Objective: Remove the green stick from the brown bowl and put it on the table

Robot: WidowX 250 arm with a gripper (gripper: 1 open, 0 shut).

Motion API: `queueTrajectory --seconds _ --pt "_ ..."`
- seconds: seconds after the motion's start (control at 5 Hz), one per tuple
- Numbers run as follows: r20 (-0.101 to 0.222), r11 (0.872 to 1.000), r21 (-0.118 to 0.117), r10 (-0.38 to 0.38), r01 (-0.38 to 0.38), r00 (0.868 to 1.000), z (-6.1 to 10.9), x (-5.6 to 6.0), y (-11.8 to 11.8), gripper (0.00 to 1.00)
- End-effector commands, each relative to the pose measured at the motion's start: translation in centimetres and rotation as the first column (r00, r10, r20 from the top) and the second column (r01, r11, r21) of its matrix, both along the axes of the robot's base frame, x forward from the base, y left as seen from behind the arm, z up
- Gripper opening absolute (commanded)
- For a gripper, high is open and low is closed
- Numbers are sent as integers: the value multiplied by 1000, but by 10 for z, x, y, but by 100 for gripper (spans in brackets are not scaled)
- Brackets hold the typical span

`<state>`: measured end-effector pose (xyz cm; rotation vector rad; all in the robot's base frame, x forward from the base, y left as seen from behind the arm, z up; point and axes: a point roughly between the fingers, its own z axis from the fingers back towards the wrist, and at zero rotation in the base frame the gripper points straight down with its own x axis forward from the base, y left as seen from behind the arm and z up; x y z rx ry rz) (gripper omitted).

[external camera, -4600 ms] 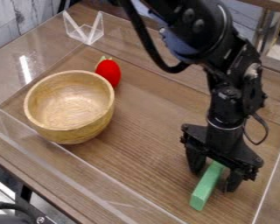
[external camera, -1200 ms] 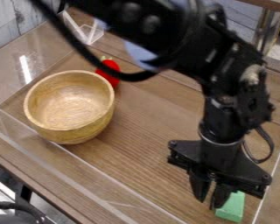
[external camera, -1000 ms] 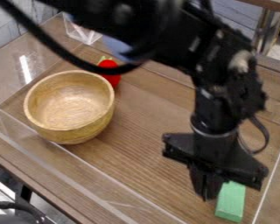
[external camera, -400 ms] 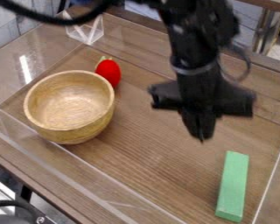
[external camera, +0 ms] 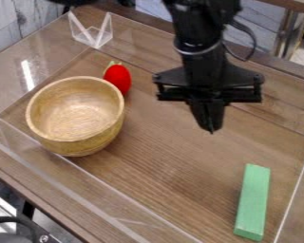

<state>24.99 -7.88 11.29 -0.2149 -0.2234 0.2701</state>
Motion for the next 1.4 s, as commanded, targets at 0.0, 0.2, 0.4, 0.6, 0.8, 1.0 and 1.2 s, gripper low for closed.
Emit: queueTrajectory --seconds 0.0,0.2,0.4,0.6,0.8,1.0,1.2 --pt "38 999 -8 -51 51 998 -2 5 -20 0" --pt "37 998 -9 -58 58 998 -12 8 -18 0" --pt "47 997 -16 -68 69 997 4 9 -9 0" --pt "61 997 -23 -75 77 995 22 10 1 0" --pt "57 995 -24 -96 98 994 27 11 -3 0" --pt "47 997 -23 -70 71 996 17 9 -4 0" --pt "37 999 -21 -37 37 999 8 6 0 0"
